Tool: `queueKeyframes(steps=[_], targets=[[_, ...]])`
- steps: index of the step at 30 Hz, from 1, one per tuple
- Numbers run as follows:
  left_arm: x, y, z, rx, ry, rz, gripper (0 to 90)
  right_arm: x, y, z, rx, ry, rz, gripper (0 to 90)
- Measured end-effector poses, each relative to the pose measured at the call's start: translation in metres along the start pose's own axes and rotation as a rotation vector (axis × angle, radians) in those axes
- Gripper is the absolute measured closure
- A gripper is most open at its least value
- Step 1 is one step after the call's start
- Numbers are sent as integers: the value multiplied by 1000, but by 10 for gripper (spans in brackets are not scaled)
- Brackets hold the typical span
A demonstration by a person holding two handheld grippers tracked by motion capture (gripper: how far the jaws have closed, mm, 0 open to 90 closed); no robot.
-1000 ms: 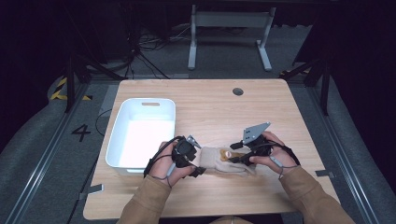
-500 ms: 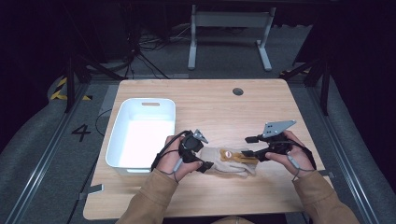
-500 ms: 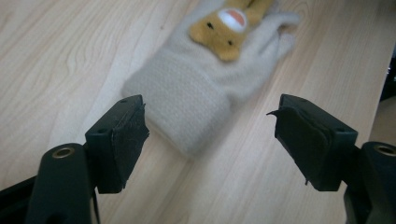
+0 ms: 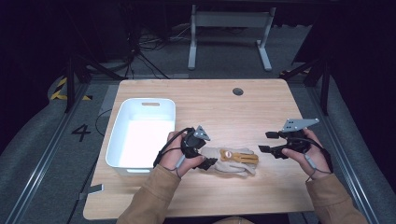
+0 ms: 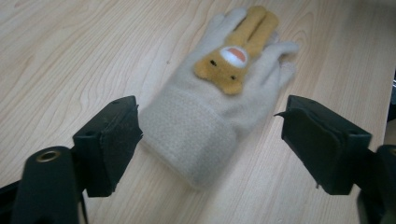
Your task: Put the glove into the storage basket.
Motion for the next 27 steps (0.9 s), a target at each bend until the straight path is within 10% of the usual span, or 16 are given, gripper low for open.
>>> queueKeyframes(steps=[10, 27], targets=[[2, 8, -2, -29, -46, -15, 189, -28, -19, 18, -47, 133, 64, 239], [4, 17, -8, -15, 1, -21, 254, -60, -8, 46, -21, 209, 135, 235]])
Point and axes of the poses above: each handheld gripper's, and its own axes: y roughly forward along the jaws, z roughly out of its underside, x roughly to its left, the point moved 4 cm from there along y, roughly forward along the jaws, and after that the axes turned 13 degrees about x, right-handed, at the moved point
